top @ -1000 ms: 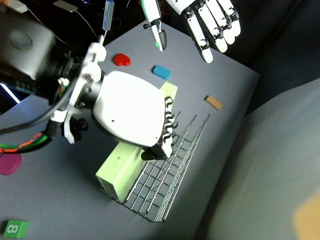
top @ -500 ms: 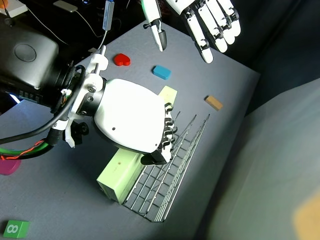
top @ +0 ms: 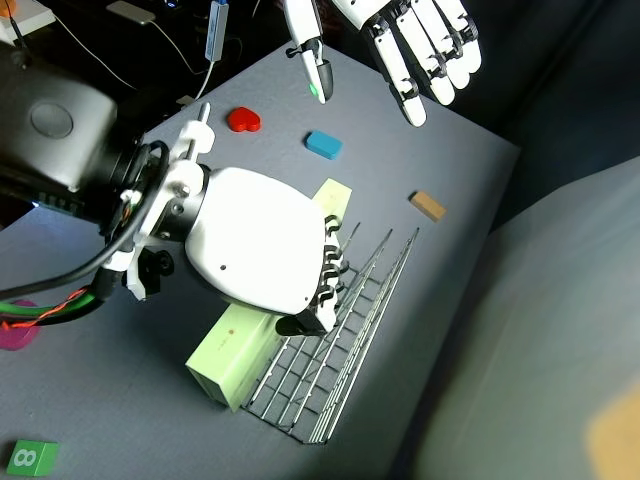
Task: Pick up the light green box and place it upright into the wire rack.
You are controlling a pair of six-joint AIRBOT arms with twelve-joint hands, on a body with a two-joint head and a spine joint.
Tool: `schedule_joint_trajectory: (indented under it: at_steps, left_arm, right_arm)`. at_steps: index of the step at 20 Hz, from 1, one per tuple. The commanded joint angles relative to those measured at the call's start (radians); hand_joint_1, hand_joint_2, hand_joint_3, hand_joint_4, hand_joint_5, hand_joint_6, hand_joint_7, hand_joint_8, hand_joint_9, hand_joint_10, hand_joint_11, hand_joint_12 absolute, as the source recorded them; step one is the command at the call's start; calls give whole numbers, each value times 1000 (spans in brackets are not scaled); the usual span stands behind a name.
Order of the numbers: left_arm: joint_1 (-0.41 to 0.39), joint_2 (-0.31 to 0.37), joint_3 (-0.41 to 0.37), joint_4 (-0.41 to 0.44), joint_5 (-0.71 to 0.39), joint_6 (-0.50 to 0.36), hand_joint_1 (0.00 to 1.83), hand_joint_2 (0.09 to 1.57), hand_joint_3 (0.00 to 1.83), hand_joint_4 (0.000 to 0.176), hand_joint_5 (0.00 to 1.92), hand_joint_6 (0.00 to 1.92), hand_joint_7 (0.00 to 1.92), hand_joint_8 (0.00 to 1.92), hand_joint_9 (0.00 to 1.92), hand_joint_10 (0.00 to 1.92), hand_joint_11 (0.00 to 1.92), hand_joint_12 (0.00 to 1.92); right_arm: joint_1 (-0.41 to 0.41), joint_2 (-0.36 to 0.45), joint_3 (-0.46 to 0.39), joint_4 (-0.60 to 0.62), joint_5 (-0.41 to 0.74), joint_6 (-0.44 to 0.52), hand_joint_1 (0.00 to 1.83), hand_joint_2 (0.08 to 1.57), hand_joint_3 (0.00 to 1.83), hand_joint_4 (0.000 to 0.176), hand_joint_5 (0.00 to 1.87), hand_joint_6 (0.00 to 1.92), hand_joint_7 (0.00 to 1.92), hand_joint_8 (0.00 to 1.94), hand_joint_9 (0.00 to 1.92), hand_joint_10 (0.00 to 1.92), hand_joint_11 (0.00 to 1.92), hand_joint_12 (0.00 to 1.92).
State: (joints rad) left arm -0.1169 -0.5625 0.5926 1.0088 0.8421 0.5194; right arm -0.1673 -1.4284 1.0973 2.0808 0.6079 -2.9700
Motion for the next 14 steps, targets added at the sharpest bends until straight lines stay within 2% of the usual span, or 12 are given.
schedule_joint_trajectory:
  at_steps: [1,2,3,4,5,6,7,8,10,12,14]
  left_arm:
    - [-14,2,-4,75,-37,3,178,1199,0,80,257,1,180,1,128,1,0,419]
    - [-16,2,-4,75,-35,3,178,1199,0,80,256,1,180,0,127,1,0,421]
    - [-17,2,-5,75,-34,3,178,1198,0,80,256,1,180,1,125,0,0,422]
    - [-18,2,-6,75,-34,3,178,1198,0,80,256,1,181,1,124,0,0,422]
    - [-18,2,-6,75,-34,3,178,1197,0,80,256,1,182,1,122,0,0,422]
    - [-19,2,-7,75,-33,3,178,1197,0,80,256,1,182,1,122,0,0,422]
    - [-22,2,-7,75,-31,3,178,1197,0,81,256,1,182,1,122,0,0,422]
    - [-22,2,-7,75,-29,3,178,1197,0,82,257,1,182,1,122,0,0,422]
    - [-25,2,-6,75,-28,3,177,1198,0,82,259,1,182,1,122,0,0,422]
    - [-25,2,-6,75,-27,3,183,1195,0,83,262,2,184,1,130,2,0,435]
    - [-25,2,-6,75,-27,3,183,1195,0,83,262,2,185,1,131,2,0,438]
  right_arm:
    - [8,2,-1,-48,-34,-1,1353,1188,0,0,737,1135,863,1219,804,1440,739,1421]
    - [6,4,-2,-48,-35,-1,1347,1200,2,0,726,1183,855,1243,743,1480,678,1437]
    - [5,5,-3,-48,-35,-2,1213,1216,0,0,710,1245,862,1300,653,1187,627,1444]
    - [4,5,-4,-48,-36,-3,1167,1241,0,0,679,1309,816,1374,580,1043,560,1445]
    - [4,6,-4,-48,-36,-4,1070,1247,0,0,715,1352,632,882,514,950,474,1435]
    - [4,6,-4,-48,-36,-4,1031,1196,0,0,612,713,615,637,491,878,431,1425]
    - [6,6,-4,-48,-37,-4,993,1175,0,0,647,368,655,424,507,760,429,1404]
    - [8,6,-4,-48,-37,-4,940,1158,0,0,679,185,691,254,532,639,419,1388]
    - [11,7,-4,-45,-37,-4,850,1128,0,0,607,22,676,49,528,391,335,1336]
    - [16,12,-4,-13,-36,-22,759,1081,0,0,457,0,527,1,466,124,184,1244]
    - [27,30,-13,16,-34,-37,674,1050,0,0,336,0,367,0,338,34,36,1180]
